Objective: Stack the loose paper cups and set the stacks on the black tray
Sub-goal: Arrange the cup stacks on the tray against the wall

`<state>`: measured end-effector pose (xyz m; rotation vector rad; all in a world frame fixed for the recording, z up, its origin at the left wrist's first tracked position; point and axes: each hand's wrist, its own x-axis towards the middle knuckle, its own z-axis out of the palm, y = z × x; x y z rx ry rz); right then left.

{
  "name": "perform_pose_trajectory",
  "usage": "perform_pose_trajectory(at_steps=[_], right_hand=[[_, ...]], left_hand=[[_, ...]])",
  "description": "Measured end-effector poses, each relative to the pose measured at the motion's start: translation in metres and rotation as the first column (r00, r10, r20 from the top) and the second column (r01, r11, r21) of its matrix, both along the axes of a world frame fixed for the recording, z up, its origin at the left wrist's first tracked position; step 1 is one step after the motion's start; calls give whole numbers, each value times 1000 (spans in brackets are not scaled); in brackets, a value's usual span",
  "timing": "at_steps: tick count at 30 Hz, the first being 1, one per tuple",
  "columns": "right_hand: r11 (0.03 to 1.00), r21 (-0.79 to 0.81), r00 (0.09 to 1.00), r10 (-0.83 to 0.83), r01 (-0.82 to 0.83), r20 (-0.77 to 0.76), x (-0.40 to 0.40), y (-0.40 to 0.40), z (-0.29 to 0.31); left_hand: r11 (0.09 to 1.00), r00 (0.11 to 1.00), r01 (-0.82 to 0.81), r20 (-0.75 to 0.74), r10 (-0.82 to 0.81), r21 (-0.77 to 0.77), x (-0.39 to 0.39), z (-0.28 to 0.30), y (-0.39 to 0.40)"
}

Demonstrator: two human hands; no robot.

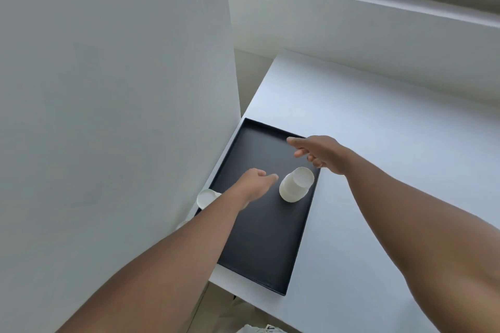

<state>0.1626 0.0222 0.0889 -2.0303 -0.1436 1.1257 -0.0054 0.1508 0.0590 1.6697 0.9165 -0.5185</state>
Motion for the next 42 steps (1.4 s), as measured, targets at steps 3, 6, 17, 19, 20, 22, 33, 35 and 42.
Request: perform_pose_trajectory(at_steps=[3,6,17,19,20,22,33,35,42], right_hand=[[998,12,998,-58,57,27,-1,-17,-9],[998,-2,998,-68,68,18,-5,-26,-18],[975,71,951,-186,209,-248,-21,-39,-55],[980,78,949,-154,181,-274,-23,-39,-63],[984,79,949,-133,161,-286,-25,-38,-67],[988,79,947,-99,129,-306,-28,-37,-71],[990,56,933,-106,132,-343,-38,-33,-83],[991,59,933,-95,122,-347,-39,-32,-84],[989,99,929,-65,108,-364,-46,-23,-84]], left_hand=[[999,999,-33,-31,32,-27,10,-10,-14],[989,996,-86,-42,82,-120,16,-12,-26],[902,973,-215,-3,231,-373,31,-37,-49],[893,968,-233,-7,249,-385,32,-42,-51],[890,966,-241,-11,257,-388,33,-45,-52],[886,962,-256,-12,273,-387,33,-48,-52],[868,945,-314,-42,323,-384,34,-53,-54],[869,945,-316,-43,325,-380,32,-52,-53],[859,934,-335,-18,356,-388,18,-46,-36]])
